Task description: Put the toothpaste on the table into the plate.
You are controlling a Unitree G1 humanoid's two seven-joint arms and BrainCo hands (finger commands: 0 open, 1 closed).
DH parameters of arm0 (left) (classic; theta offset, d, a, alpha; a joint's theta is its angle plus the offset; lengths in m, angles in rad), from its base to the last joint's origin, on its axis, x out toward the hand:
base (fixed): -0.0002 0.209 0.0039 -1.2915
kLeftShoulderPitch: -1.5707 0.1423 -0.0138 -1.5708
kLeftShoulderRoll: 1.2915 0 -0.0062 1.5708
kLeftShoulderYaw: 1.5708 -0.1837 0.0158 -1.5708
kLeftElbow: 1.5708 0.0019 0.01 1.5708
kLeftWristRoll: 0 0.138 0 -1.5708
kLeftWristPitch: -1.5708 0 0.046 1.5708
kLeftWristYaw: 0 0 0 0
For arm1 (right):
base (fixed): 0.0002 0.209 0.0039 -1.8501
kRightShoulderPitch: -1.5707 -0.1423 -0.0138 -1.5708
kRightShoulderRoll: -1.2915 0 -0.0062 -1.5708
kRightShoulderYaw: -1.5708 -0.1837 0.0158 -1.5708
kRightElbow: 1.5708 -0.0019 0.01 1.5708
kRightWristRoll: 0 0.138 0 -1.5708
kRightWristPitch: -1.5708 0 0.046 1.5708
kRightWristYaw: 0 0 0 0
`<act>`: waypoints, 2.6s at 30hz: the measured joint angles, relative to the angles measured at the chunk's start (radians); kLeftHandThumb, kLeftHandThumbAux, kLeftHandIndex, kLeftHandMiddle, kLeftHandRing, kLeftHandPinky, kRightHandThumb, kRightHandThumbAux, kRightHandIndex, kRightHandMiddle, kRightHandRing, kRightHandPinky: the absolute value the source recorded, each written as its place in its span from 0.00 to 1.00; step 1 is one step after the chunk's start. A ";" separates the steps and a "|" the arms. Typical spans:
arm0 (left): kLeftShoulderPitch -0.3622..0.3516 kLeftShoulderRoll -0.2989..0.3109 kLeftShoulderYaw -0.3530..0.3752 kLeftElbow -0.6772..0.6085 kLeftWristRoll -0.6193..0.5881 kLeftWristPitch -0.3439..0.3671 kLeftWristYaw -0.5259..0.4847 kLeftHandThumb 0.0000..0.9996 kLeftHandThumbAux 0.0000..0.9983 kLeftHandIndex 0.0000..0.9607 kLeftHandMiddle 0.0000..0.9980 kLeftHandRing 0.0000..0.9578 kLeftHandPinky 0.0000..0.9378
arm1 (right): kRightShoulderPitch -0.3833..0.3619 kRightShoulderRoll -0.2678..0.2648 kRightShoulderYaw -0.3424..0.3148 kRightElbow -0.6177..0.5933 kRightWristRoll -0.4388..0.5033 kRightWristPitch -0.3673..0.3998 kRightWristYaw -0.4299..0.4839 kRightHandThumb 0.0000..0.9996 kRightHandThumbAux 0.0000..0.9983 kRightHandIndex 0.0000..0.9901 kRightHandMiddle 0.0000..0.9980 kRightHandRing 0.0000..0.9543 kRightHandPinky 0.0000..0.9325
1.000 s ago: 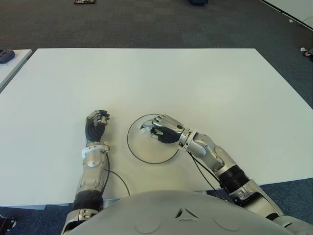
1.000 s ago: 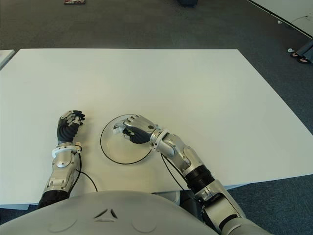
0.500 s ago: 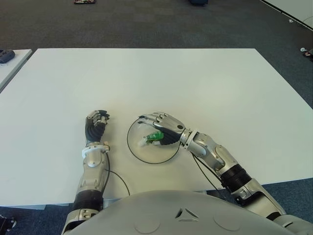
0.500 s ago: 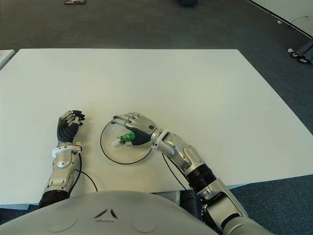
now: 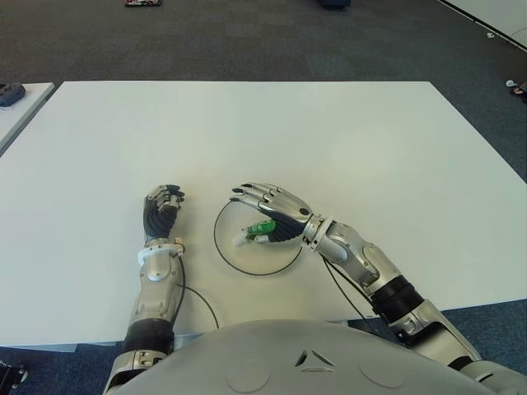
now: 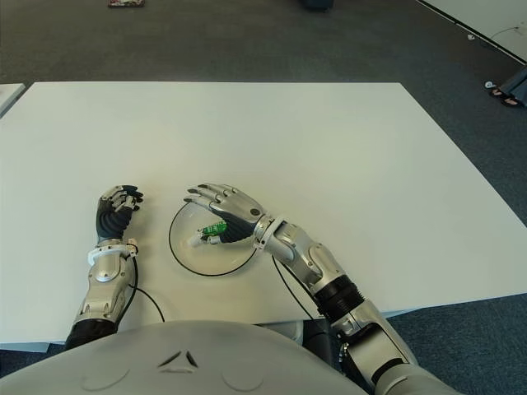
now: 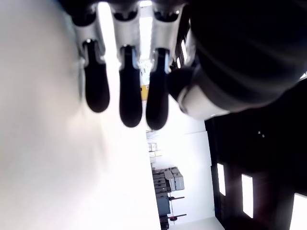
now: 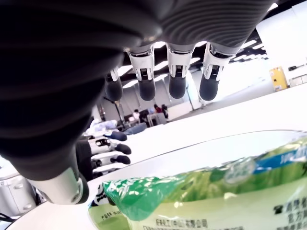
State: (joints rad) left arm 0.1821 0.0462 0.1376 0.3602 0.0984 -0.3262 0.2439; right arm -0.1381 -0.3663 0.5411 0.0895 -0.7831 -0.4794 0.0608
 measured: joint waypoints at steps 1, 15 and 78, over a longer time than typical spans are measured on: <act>-0.001 0.001 -0.001 0.002 0.000 -0.004 0.000 0.70 0.72 0.45 0.50 0.54 0.54 | 0.000 0.000 -0.001 -0.001 0.009 -0.004 0.000 0.22 0.57 0.00 0.00 0.00 0.02; -0.006 0.017 -0.004 0.008 -0.008 0.005 -0.016 0.70 0.72 0.44 0.48 0.51 0.51 | 0.016 0.004 -0.063 0.004 0.179 -0.146 -0.048 0.31 0.58 0.00 0.00 0.00 0.04; -0.046 0.022 0.001 0.077 -0.068 -0.144 -0.071 0.70 0.72 0.44 0.49 0.51 0.51 | 0.097 0.374 -0.640 0.389 0.822 -0.176 -0.139 0.69 0.73 0.43 0.49 0.48 0.49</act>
State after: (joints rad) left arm 0.1356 0.0681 0.1388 0.4371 0.0305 -0.4702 0.1729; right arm -0.0409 0.0072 -0.0985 0.4789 0.0389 -0.6556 -0.0782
